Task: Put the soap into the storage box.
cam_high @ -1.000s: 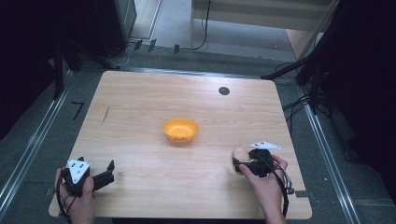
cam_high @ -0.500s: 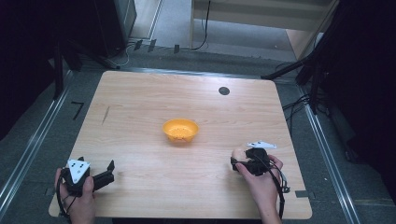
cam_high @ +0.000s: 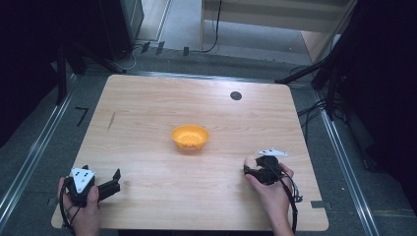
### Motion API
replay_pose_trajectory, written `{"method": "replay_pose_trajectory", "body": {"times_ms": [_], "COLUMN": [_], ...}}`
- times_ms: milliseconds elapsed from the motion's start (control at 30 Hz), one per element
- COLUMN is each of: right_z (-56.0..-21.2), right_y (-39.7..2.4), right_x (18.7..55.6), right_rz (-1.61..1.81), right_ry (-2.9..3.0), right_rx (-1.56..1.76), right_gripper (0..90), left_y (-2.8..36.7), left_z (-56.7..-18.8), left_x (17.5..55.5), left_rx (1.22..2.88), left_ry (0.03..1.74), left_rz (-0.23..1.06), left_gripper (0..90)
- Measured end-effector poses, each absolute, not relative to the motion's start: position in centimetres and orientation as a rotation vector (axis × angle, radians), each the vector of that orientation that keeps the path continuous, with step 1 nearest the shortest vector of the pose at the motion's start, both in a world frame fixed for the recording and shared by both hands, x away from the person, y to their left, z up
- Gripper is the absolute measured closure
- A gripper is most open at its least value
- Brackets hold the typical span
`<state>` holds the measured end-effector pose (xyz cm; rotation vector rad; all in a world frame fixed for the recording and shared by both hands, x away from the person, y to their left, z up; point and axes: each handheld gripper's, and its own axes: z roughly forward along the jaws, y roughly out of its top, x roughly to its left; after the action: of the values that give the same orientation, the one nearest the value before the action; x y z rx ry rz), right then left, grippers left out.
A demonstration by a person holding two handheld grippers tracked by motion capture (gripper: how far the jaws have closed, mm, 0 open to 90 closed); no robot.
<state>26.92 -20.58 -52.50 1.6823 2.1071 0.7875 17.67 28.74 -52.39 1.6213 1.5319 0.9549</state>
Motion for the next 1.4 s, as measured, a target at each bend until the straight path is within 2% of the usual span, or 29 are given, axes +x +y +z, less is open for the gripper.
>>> {"method": "replay_pose_trajectory", "body": {"times_ms": [700, 1400], "right_z": [-52.7, -51.3], "right_y": [-20.8, -21.0], "right_x": [27.0, 27.1], "right_rz": [0.77, 0.821], "right_ry": [2.184, 2.312], "right_rx": [1.647, 1.38], "right_gripper": [32.0, 32.5], "left_y": [28.7, 28.7], "left_z": [-52.4, -52.4], "left_x": [17.7, 17.7], "left_rx": [1.622, 1.623], "left_ry": [1.529, 1.525], "left_rz": [0.955, 0.954], "left_gripper": [0.8, 0.8]}}
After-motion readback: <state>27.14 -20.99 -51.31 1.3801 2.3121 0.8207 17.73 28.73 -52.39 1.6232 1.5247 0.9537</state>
